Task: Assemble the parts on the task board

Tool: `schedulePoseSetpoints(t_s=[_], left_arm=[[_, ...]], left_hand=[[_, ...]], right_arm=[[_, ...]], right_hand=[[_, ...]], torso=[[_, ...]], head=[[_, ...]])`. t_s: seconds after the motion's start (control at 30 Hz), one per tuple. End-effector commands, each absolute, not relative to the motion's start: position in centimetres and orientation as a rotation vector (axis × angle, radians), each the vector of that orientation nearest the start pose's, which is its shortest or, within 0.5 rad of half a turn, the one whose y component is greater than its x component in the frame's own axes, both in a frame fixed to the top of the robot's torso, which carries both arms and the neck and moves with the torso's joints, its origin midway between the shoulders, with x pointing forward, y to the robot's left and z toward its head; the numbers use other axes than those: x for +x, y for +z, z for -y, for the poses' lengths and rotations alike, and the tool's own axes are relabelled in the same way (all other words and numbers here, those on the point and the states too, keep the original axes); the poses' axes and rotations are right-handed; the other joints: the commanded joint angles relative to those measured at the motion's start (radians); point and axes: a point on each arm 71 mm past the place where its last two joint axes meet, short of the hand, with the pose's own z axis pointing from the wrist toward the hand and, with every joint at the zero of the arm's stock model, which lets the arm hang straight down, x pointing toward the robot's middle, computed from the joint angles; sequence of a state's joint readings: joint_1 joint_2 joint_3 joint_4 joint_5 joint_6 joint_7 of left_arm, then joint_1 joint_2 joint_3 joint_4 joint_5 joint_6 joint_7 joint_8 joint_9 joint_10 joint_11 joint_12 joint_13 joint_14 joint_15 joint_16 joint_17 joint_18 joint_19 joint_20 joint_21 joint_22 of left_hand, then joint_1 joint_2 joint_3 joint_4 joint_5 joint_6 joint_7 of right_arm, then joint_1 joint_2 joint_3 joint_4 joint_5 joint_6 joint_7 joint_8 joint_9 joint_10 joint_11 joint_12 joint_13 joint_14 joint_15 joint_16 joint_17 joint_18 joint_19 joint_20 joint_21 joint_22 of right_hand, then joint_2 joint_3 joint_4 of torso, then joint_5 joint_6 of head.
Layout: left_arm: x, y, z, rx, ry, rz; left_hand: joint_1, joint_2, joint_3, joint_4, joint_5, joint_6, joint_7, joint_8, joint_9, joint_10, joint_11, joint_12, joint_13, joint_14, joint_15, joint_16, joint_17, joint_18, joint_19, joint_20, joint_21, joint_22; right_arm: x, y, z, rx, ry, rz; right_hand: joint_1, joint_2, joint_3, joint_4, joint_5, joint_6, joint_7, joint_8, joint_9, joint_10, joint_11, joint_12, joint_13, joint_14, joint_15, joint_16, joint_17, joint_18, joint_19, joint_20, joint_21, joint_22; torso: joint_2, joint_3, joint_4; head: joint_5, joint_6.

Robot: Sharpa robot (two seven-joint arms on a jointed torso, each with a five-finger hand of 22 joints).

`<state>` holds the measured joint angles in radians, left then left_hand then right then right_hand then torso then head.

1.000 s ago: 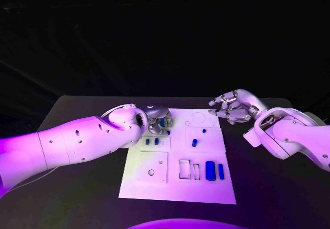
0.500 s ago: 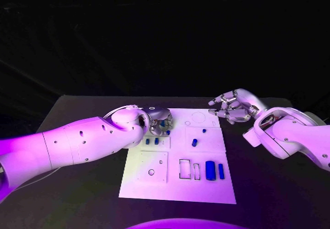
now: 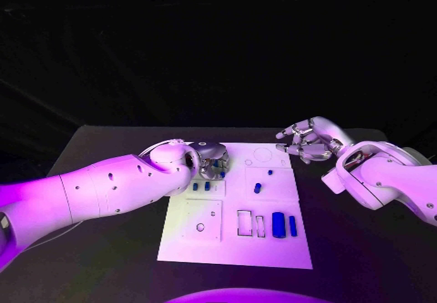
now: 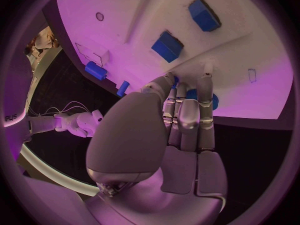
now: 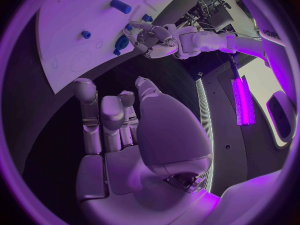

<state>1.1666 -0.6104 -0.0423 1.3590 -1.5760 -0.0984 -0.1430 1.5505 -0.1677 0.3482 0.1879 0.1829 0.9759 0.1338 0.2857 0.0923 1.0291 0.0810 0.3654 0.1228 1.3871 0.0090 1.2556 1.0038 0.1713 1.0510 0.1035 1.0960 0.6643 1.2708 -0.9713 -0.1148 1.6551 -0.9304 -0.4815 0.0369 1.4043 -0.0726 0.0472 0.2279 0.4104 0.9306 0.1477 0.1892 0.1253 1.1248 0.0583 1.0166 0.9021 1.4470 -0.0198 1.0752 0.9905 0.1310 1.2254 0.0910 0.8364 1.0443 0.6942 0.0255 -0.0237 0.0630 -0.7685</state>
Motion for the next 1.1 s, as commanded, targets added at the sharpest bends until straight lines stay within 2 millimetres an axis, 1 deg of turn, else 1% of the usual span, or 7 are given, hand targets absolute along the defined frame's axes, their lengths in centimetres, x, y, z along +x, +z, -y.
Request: schedulePoseSetpoints(t_s=[0.03,0.43,0.53,0.7,0.9,1.0,1.1], left_arm=[[49.7,-22.7,-12.2,0.399,-0.597,-1.873],[49.8,-22.8,-12.2,0.397,-0.602,-1.877],[49.8,-22.7,-12.2,0.393,-0.602,-1.874],[49.9,-22.6,-12.4,0.376,-0.613,-1.864],[49.7,-22.2,-12.5,0.355,-0.638,-1.843],[49.4,-21.7,-12.7,0.338,-0.659,-1.828],[49.2,-21.2,-13.0,0.316,-0.677,-1.816]], left_hand=[[0.006,0.008,0.016,-0.002,-0.002,0.017,-0.003,-0.008,-0.002,0.016,-0.003,-0.007,-0.005,0.009,-0.004,0.01,-0.001,0.0,0.008,0.0,0.012,0.011],[0.0,0.027,0.06,-0.017,-0.002,0.075,-0.01,-0.016,-0.004,0.079,-0.015,-0.034,-0.018,0.026,-0.016,0.03,0.011,-0.008,0.032,-0.007,0.05,0.062],[-0.004,0.024,0.07,-0.022,-0.003,0.08,-0.007,-0.024,-0.006,0.087,-0.014,-0.049,-0.022,0.026,-0.015,0.032,0.008,-0.008,0.031,-0.008,0.054,0.064],[-0.012,0.017,0.086,-0.032,-0.003,0.086,-0.003,-0.042,-0.011,0.098,-0.012,-0.078,-0.03,0.026,-0.013,0.032,0.0,-0.008,0.029,-0.007,0.059,0.067],[-0.015,0.014,0.094,-0.037,-0.003,0.089,-0.001,-0.051,-0.014,0.102,-0.009,-0.093,-0.034,0.026,-0.012,0.033,-0.003,-0.008,0.028,-0.006,0.062,0.07],[-0.017,0.012,0.097,-0.04,-0.003,0.09,-0.001,-0.055,-0.014,0.105,-0.009,-0.098,-0.036,0.026,-0.011,0.034,-0.004,-0.008,0.029,-0.005,0.063,0.072],[-0.017,0.011,0.099,-0.041,-0.003,0.091,0.0,-0.057,-0.015,0.106,-0.009,-0.101,-0.036,0.026,-0.011,0.034,-0.004,-0.009,0.03,-0.005,0.065,0.074]], right_arm=[[46.4,-16.2,22.9,0.301,0.938,-1.6],[46.4,-16.2,22.8,0.301,0.94,-1.6],[46.4,-16.2,22.8,0.3,0.94,-1.6],[46.4,-16.2,22.8,0.3,0.941,-1.6],[46.4,-16.2,22.8,0.3,0.941,-1.598],[46.4,-16.2,22.8,0.301,0.94,-1.597],[46.5,-16.2,22.8,0.302,0.941,-1.597]], right_hand=[[-0.009,0.0,0.001,0.004,0.006,0.007,-0.002,0.005,-0.001,-0.008,0.0,0.0,0.001,0.006,0.002,-0.004,0.001,0.015,0.006,-0.001,-0.003,0.0],[-0.01,0.0,0.002,0.005,0.008,0.007,-0.002,0.006,-0.001,-0.004,0.0,0.004,0.006,0.007,0.002,-0.003,0.003,0.014,0.008,-0.001,-0.001,0.002],[-0.01,0.0,0.002,0.005,0.008,0.007,-0.002,0.006,-0.001,-0.004,0.0,0.004,0.006,0.007,0.002,-0.003,0.003,0.014,0.008,-0.001,-0.001,0.002],[-0.01,0.0,0.002,0.005,0.008,0.007,-0.002,0.006,-0.001,-0.004,0.0,0.004,0.006,0.007,0.002,-0.003,0.003,0.014,0.008,-0.001,-0.001,0.002],[-0.01,0.0,0.002,0.005,0.008,0.007,-0.002,0.006,-0.001,-0.004,0.0,0.004,0.006,0.007,0.002,-0.003,0.003,0.014,0.008,-0.001,-0.001,0.002],[-0.01,0.001,0.002,0.006,0.011,0.008,-0.002,0.006,-0.001,-0.003,0.0,0.006,0.007,0.007,0.002,-0.002,0.004,0.014,0.008,-0.001,-0.002,0.002],[-0.01,0.001,0.002,0.006,0.011,0.008,-0.002,0.006,-0.001,-0.003,0.0,0.006,0.007,0.007,0.002,-0.002,0.004,0.014,0.008,-0.001,-0.002,0.002]], torso=[[0.0,0.0001,0.0007],[0.0,-0.0003,0.0005],[0.0,-0.0009,0.0004],[0.0,-0.0004,0.0004],[-0.001,-0.0008,0.0014],[-0.001,-0.0005,0.0004],[-0.001,-0.0005,0.0016]], head=[[0.0,-0.001],[0.001,-0.001],[0.002,0.0],[0.002,0.001],[0.001,0.005],[0.002,0.007],[-0.001,0.009]])
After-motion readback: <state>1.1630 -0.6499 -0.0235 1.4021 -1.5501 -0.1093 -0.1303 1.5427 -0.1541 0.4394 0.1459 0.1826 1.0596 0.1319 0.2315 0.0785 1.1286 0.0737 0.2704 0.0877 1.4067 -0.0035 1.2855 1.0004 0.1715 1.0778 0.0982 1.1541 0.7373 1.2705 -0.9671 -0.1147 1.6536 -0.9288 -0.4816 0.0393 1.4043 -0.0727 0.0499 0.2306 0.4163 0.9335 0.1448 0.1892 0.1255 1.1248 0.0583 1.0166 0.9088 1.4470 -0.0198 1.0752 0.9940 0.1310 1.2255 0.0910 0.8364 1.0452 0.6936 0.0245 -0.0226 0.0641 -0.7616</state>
